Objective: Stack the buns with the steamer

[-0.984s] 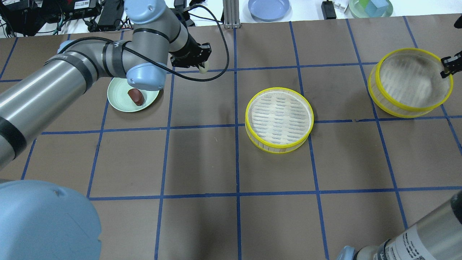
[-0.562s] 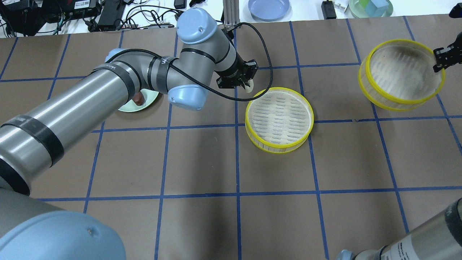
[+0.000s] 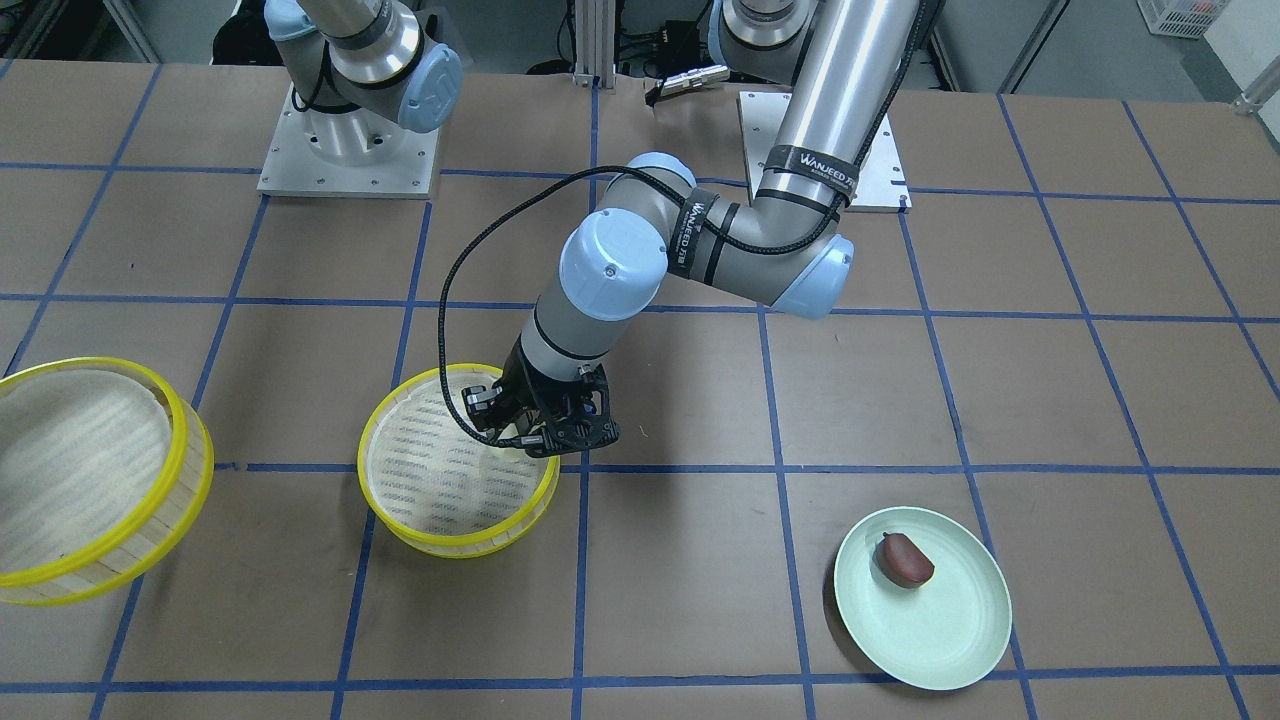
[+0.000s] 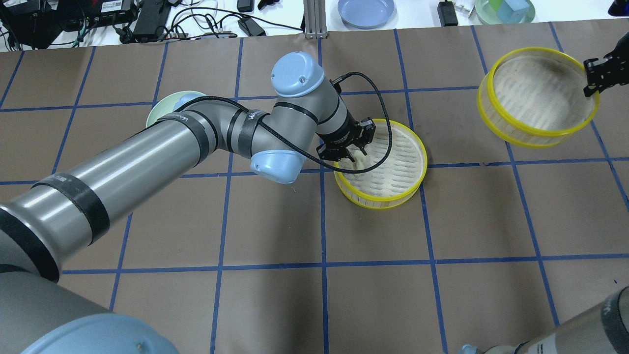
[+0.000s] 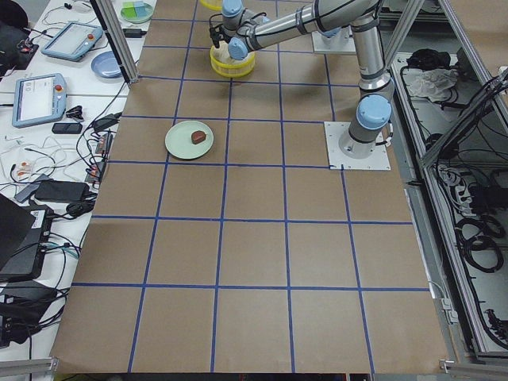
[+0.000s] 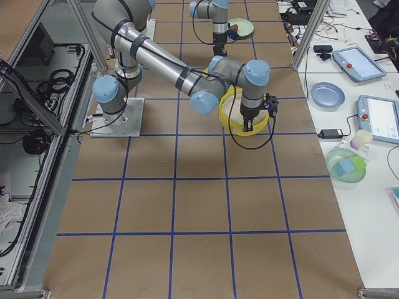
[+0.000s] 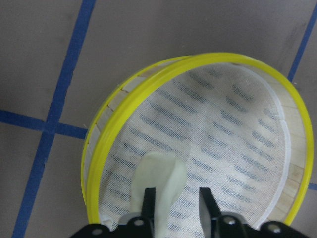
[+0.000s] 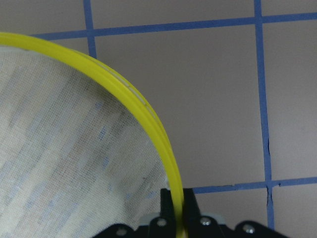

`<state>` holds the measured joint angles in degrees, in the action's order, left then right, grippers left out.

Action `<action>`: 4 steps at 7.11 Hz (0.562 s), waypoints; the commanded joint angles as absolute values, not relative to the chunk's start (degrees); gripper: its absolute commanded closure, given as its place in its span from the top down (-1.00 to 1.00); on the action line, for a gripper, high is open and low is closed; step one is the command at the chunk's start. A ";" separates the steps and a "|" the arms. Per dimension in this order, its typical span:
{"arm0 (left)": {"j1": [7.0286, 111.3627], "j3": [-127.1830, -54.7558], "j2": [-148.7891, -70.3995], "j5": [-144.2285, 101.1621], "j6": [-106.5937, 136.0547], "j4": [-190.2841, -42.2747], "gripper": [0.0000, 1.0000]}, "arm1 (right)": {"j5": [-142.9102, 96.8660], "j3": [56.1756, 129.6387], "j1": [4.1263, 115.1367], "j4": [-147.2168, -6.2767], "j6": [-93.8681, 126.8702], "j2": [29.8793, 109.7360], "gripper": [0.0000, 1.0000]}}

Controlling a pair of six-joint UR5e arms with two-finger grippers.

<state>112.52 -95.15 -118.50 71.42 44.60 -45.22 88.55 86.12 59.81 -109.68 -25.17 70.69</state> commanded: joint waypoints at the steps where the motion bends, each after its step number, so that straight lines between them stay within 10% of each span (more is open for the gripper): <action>1: 112.68 -94.84 -118.30 69.37 45.70 -45.35 1.00 | 88.94 86.22 62.30 -108.02 -20.32 72.85 -0.92; 4: 105.60 -90.72 -113.74 70.84 37.68 -52.85 1.00 | 89.12 88.92 69.41 -103.71 -10.41 78.55 -1.00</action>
